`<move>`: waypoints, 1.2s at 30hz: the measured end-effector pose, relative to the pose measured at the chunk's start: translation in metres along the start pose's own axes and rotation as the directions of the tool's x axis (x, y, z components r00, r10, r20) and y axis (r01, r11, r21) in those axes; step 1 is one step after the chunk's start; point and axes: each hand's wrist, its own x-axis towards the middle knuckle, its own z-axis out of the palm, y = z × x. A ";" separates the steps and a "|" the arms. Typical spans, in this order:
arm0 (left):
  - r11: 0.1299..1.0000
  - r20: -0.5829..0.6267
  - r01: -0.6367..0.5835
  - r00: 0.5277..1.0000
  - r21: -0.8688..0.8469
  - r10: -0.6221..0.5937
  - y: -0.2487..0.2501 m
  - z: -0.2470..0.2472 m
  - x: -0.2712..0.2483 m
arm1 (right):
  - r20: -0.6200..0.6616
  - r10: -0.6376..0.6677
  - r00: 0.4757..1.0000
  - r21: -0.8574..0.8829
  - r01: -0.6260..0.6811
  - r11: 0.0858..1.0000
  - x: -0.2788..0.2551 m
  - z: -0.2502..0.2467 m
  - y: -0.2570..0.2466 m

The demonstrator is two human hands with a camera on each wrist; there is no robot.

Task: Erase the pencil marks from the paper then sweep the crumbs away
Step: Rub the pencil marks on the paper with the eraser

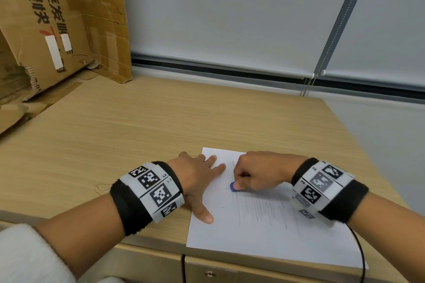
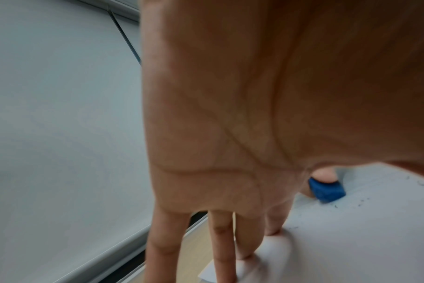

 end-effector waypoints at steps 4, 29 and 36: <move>1.000 0.002 0.001 1.000 0.005 -0.001 0.001 -0.001 0.000 | -0.113 0.050 0.992 -0.019 -0.052 0.998 0.002 0.001 -0.002; 1.000 0.001 0.004 1.000 -0.003 -0.004 -0.001 0.001 0.003 | 0.027 0.000 1.000 0.045 -0.001 0.999 -0.029 0.013 -0.036; 1.000 0.008 0.008 1.000 -0.022 -0.008 0.000 0.000 0.001 | -0.030 -0.017 0.999 0.091 0.020 0.996 -0.031 0.024 -0.031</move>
